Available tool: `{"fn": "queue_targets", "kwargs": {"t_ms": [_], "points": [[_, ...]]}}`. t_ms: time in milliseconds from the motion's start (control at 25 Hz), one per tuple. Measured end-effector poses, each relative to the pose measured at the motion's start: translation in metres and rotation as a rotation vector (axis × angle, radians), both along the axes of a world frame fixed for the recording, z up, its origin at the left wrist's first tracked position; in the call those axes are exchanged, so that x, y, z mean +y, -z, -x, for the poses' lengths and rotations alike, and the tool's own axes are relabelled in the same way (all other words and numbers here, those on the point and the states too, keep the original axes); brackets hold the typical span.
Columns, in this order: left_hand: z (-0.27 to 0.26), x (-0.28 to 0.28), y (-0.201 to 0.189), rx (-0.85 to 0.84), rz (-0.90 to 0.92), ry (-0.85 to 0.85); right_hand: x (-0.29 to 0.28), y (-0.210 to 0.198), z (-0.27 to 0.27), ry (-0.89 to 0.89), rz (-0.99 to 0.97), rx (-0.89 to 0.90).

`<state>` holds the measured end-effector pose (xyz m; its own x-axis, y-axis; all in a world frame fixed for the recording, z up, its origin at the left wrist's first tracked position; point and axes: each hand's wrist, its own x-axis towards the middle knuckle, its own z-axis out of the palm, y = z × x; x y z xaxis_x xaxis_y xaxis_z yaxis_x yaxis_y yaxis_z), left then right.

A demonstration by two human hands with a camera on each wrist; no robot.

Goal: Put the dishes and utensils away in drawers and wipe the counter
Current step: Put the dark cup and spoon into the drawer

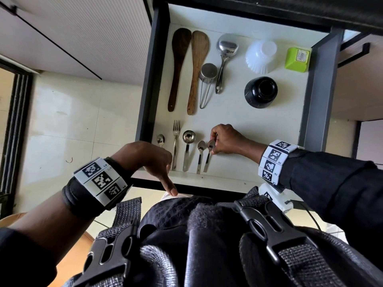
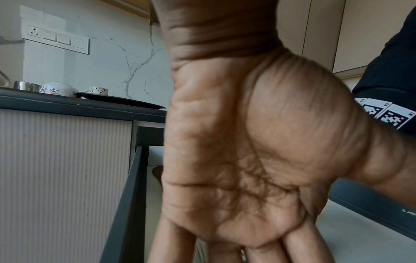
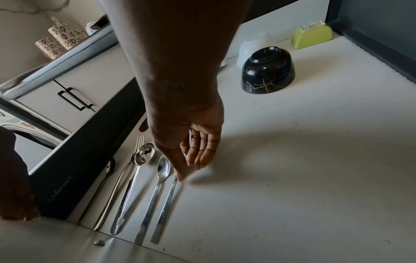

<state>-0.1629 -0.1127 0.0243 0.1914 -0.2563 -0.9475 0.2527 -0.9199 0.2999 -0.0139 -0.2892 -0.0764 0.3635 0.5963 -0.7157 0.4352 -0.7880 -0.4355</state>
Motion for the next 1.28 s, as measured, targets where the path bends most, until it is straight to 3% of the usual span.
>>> {"fn": "queue_targets", "kwargs": {"t_ms": [320, 1280], "points": [[-0.023, -0.016, -0.013, -0.150, -0.004, 0.000, -0.002, 0.000, 0.002, -0.097, -0.016, -0.010], [-0.012, -0.019, -0.005, -0.115, -0.015, -0.101, 0.003, -0.008, -0.003, -0.282, 0.007, -0.175]]}}
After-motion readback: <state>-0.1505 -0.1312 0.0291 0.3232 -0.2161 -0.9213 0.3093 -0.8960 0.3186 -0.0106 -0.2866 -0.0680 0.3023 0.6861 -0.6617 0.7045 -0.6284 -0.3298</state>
